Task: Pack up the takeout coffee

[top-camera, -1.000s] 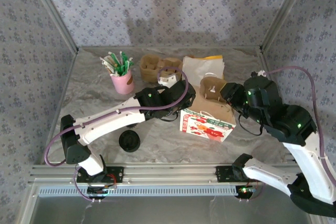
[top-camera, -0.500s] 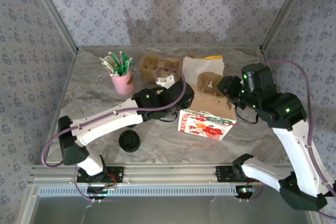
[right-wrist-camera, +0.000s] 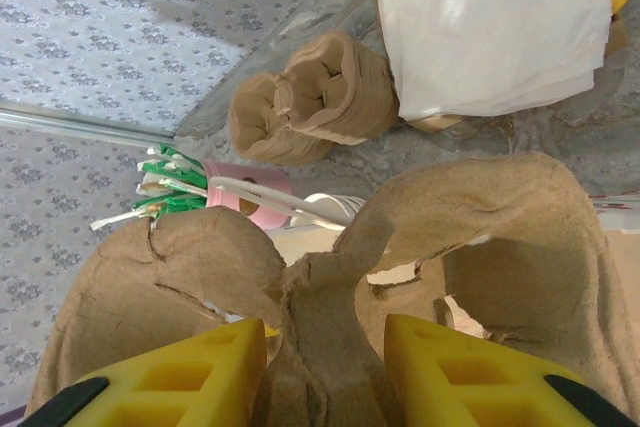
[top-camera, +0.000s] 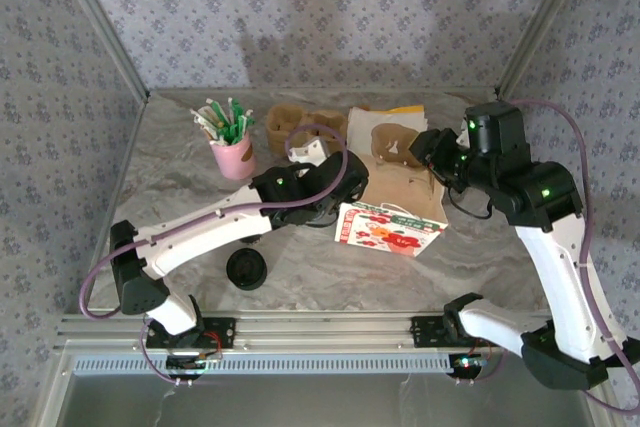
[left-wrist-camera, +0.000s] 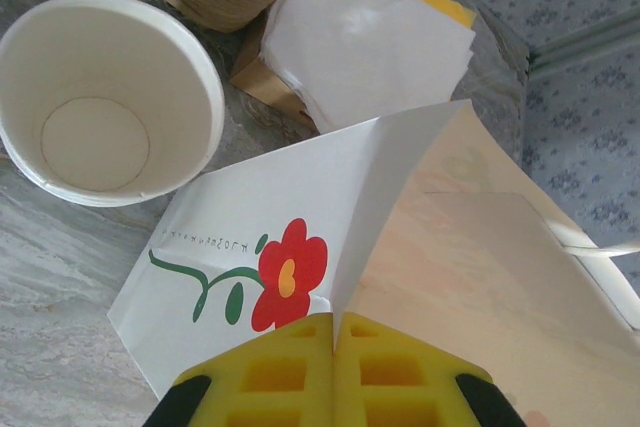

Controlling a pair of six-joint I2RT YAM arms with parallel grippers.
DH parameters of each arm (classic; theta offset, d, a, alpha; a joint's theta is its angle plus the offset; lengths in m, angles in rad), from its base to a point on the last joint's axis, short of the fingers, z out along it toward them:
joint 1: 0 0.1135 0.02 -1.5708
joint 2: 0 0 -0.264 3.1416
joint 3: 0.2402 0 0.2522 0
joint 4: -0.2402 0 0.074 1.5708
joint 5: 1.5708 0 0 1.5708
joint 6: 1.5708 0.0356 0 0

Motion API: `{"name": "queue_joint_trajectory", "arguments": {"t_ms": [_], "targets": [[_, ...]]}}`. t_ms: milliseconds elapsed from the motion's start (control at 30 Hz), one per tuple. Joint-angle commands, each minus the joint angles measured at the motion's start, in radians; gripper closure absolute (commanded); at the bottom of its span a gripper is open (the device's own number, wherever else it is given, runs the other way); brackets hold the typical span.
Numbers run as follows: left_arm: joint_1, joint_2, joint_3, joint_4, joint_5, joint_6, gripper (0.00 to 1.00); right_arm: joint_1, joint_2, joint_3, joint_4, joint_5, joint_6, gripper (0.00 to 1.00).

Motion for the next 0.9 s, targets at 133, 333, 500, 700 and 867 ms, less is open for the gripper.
{"name": "queue_joint_trajectory", "arguments": {"t_ms": [133, 333, 500, 700, 867], "targets": [[0.024, 0.010, 0.021, -0.030, -0.024, -0.095, 1.00, -0.038, -0.003, 0.034, 0.022, -0.052, -0.031, 0.63], [0.028, 0.020, -0.008, 0.002, 0.023, -0.150, 1.00, -0.068, -0.002, 0.062, 0.019, -0.084, -0.041, 0.63], [0.029, 0.024, -0.032, 0.032, 0.047, -0.187, 1.00, -0.079, 0.007, 0.091, 0.008, -0.102, -0.049, 0.63], [0.026, 0.015, -0.034, 0.059, 0.070, -0.170, 0.90, -0.081, 0.020, 0.096, -0.012, -0.101, -0.067, 0.63], [0.021, -0.035, -0.049, 0.058, 0.063, -0.118, 0.66, -0.081, 0.025, 0.084, -0.022, -0.078, -0.083, 0.63]]}}
